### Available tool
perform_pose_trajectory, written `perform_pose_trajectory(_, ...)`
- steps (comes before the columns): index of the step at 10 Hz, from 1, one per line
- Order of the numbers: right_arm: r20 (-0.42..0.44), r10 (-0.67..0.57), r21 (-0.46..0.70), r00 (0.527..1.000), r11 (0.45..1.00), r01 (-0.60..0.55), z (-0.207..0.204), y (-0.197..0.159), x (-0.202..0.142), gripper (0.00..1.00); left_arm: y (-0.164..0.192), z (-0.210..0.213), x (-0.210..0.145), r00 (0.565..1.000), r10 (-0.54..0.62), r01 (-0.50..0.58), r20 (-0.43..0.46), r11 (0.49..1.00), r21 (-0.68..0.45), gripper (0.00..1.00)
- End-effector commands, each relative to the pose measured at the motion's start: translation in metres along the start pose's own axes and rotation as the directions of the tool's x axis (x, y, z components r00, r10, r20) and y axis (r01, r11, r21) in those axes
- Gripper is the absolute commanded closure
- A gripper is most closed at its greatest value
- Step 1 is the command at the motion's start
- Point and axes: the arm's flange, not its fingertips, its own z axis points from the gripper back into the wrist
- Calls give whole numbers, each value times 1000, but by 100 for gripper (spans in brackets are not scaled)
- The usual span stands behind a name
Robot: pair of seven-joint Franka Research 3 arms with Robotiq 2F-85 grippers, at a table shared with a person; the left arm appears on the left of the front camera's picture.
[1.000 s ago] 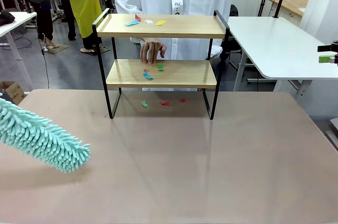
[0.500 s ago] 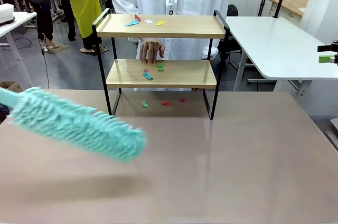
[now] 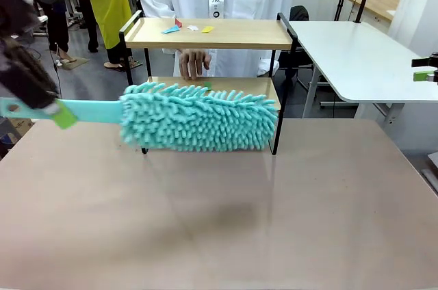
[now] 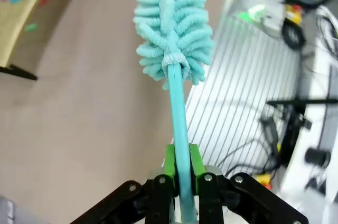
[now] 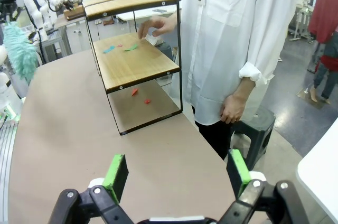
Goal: Clean the shelf.
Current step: Clean the specific section of the Shelf indicated by the human with the Duster.
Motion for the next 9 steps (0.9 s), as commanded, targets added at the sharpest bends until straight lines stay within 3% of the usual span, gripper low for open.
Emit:
perform_pose_trajectory(1,-4,5,-7,1000,1000,-5,-1,0,2,0,-6,-24,10,993,116,-116,3,993,37,87)
perform_pose_trajectory(2,-4,5,-7,1000,1000,-5,-1,0,2,0,-1,-20,13,990,77,-77,-116,997,3,87)
perform_pose_trajectory(3,-4,5,-7,1000,1000,-5,-1,0,2,0,-6,-15,8,997,72,-72,1,997,35,87)
perform_pose_trajectory(5,-4,5,-7,1000,1000,-5,-1,0,2,0,-6,-29,13,995,92,-91,-43,995,33,87)
perform_pose_trajectory(9,-4,5,-7,1000,1000,-5,-1,0,2,0,-32,-89,68,957,257,-272,137,957,104,87)
